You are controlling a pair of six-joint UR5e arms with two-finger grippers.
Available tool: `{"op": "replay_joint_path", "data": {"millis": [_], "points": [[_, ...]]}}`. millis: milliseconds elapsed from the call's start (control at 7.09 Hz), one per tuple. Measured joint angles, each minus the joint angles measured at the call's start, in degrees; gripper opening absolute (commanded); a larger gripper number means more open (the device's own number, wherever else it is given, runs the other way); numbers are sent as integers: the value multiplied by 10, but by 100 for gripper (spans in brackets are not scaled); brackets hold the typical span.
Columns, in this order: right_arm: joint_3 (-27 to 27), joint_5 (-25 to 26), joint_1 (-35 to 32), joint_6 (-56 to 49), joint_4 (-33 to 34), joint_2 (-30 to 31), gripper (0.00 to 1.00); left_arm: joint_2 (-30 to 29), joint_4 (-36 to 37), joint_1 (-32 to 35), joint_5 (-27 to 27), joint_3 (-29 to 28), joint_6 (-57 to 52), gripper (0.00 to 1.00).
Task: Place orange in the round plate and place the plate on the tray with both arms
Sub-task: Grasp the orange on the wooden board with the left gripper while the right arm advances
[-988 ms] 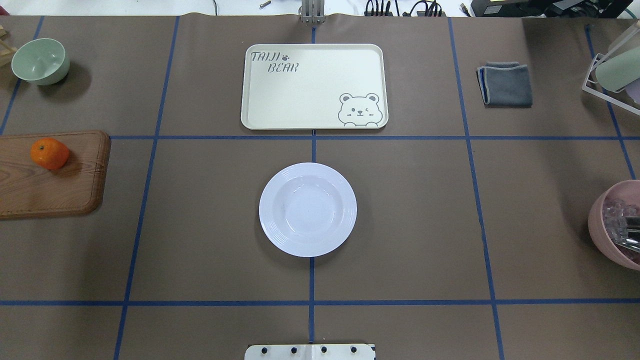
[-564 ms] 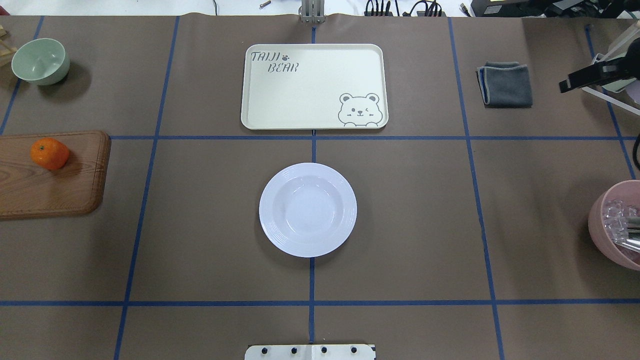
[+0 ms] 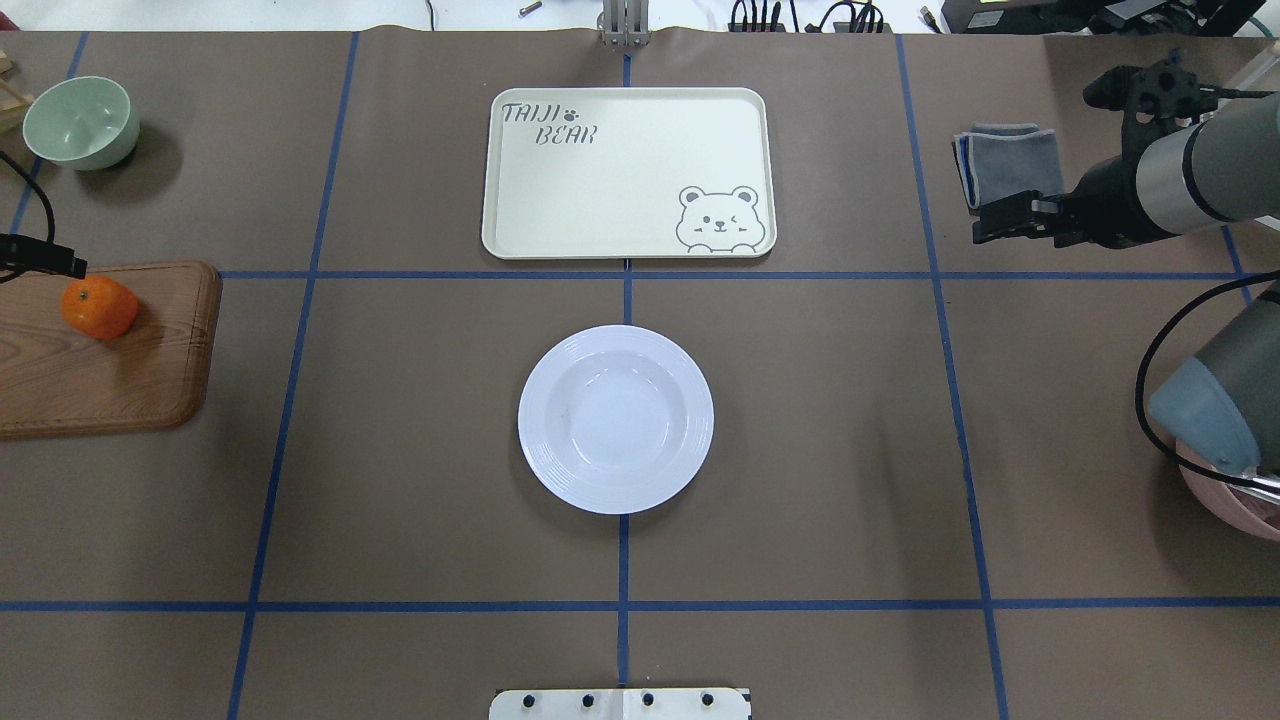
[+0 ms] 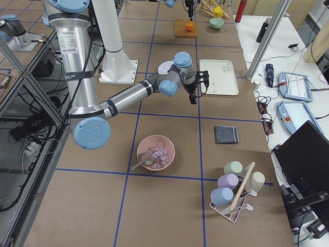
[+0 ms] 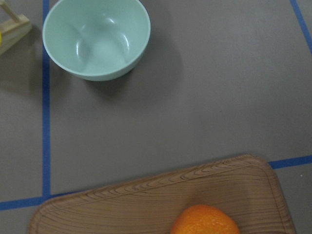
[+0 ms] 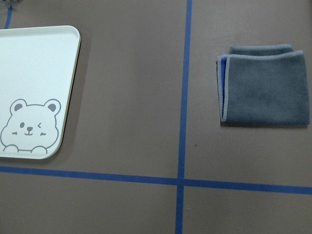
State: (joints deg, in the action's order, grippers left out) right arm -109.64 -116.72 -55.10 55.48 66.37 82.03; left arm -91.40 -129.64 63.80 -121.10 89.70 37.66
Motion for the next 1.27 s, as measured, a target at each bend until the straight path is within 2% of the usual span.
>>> {"op": "replay_joint_path", "data": {"millis": [706, 847, 988, 1129, 1270], "points": [[-2, 3, 4, 6, -1, 1, 100, -28, -3, -45, 34, -51, 8, 98], [-1, 4, 4, 6, -1, 2, 100, -32, -3, -51, 35, -58, 7, 96], [-1, 4, 5, 6, -1, 2, 100, -34, -3, -59, 36, -62, 7, 42], [0, 4, 5, 6, -1, 1, 100, -34, -8, -63, 36, -62, 7, 0], [1, 4, 5, 6, -1, 1, 100, -33, -14, -65, 35, -63, 7, 0]]}}
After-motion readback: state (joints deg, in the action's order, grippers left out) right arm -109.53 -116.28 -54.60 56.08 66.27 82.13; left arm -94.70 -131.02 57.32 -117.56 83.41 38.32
